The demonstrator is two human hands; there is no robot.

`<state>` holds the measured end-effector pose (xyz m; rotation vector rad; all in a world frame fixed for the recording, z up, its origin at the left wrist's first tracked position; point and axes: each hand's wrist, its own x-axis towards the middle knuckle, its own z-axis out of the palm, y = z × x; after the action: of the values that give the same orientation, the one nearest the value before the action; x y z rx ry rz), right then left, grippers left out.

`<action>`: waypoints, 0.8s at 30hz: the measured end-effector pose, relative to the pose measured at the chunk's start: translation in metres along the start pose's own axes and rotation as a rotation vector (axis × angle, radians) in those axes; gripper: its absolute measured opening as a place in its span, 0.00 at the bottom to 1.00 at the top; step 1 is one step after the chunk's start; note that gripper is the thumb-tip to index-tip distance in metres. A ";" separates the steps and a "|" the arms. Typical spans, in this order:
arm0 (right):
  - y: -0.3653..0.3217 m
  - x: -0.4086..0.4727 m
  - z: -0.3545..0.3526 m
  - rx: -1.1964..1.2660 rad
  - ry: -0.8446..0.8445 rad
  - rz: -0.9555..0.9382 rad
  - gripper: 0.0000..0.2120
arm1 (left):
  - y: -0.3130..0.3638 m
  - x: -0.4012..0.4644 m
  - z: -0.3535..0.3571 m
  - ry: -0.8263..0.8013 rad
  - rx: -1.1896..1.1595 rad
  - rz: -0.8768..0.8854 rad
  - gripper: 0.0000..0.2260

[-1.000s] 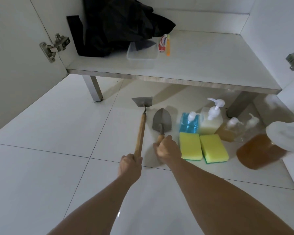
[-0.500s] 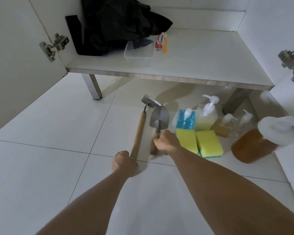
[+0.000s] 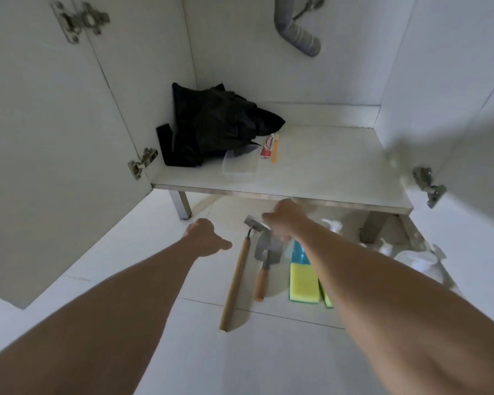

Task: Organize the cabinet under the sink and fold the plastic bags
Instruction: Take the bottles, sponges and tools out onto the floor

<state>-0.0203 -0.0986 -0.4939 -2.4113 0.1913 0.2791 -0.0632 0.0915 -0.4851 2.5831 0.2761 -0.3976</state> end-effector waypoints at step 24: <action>-0.039 0.272 -0.054 -0.041 0.241 0.081 0.10 | 0.078 0.275 -0.052 0.330 -0.035 0.035 0.13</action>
<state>0.2590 -0.1218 -0.4977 -2.4776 0.3963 0.0273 0.2267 0.0848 -0.4973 2.6071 0.3484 0.0495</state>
